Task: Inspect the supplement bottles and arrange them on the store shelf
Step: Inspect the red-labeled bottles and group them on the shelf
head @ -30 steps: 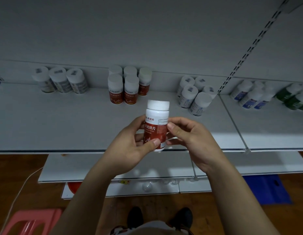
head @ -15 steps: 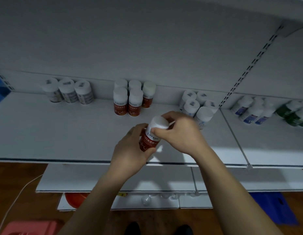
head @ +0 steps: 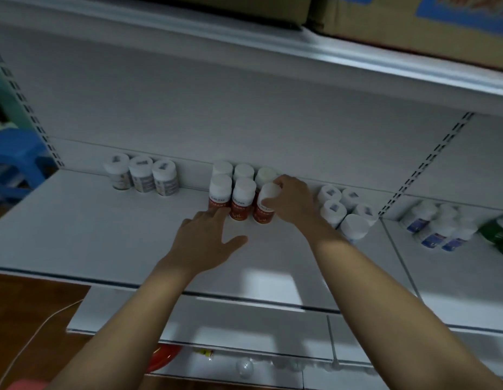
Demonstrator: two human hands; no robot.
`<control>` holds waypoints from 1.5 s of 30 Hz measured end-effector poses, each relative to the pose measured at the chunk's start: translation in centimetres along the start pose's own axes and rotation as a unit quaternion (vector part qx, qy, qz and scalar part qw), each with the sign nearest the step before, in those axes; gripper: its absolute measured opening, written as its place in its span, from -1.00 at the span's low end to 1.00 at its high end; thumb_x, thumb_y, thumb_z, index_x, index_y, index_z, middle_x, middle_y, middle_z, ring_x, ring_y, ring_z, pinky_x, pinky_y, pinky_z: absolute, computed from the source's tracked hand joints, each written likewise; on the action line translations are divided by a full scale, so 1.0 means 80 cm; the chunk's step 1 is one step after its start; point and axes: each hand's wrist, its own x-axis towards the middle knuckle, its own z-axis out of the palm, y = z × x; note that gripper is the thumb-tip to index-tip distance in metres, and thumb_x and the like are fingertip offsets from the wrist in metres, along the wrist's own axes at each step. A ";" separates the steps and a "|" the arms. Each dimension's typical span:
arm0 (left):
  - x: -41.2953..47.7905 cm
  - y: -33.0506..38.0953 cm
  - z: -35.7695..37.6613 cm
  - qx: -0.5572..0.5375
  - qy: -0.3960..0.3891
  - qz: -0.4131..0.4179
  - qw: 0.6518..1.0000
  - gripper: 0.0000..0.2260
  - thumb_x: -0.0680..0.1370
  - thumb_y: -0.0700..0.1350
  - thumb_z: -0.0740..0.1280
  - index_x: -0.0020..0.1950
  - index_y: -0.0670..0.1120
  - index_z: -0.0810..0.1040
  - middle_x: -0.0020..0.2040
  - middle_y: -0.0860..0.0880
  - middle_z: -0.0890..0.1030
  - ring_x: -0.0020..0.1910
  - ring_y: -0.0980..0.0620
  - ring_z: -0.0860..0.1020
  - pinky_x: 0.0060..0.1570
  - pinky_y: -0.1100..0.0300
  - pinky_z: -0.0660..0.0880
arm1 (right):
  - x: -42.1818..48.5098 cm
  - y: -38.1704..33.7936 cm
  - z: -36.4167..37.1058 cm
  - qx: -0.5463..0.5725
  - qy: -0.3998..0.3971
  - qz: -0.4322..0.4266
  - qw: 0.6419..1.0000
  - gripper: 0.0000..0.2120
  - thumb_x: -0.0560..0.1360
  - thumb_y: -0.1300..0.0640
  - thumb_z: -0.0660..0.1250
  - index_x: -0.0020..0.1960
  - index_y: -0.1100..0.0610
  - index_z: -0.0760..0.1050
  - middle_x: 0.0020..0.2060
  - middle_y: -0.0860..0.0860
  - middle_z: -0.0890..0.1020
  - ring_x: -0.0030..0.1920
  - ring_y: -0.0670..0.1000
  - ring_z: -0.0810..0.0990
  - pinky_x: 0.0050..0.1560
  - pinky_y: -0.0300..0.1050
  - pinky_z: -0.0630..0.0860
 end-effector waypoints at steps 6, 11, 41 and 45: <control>-0.004 -0.006 -0.008 -0.014 0.007 -0.014 1.000 -0.37 0.54 0.27 0.25 0.51 0.06 0.13 0.34 -0.02 0.47 0.28 -0.08 0.45 0.19 0.03 0.35 | 0.014 -0.007 0.016 0.043 0.006 0.012 0.999 -0.49 0.41 0.06 0.48 0.27 0.18 0.40 0.16 0.13 0.58 0.16 0.16 0.54 -0.04 -0.13 0.35; -0.005 -0.009 -0.009 -0.012 0.009 -0.020 1.000 -0.38 0.54 0.27 0.24 0.51 0.06 0.15 0.32 -0.02 0.48 0.27 -0.08 0.46 0.18 0.03 0.37 | 0.028 -0.006 0.004 0.074 -0.033 0.024 0.996 -0.43 0.44 0.04 0.44 0.34 0.18 0.31 0.19 0.13 0.55 0.19 0.16 0.53 0.03 -0.08 0.44; -0.022 0.057 -0.015 -0.035 0.011 0.068 0.997 -0.46 0.55 0.23 0.25 0.48 0.10 0.23 0.43 0.10 0.39 0.36 0.01 0.38 0.17 0.10 0.30 | -0.015 0.019 -0.117 0.042 0.186 0.030 0.981 -0.63 0.41 -0.08 0.37 0.16 0.03 0.62 0.11 0.03 0.66 0.10 0.07 0.61 0.01 -0.24 0.40; -0.034 0.085 -0.018 -0.078 -0.011 0.086 0.993 -0.37 0.54 0.23 0.29 0.53 0.09 0.16 0.49 0.09 0.29 0.38 0.00 0.35 0.22 0.10 0.33 | -0.086 0.019 -0.134 0.095 0.141 0.027 0.985 -0.76 0.44 -0.03 0.39 0.09 -0.05 0.65 -0.07 -0.05 0.67 -0.21 -0.11 0.58 -0.21 -0.44 0.42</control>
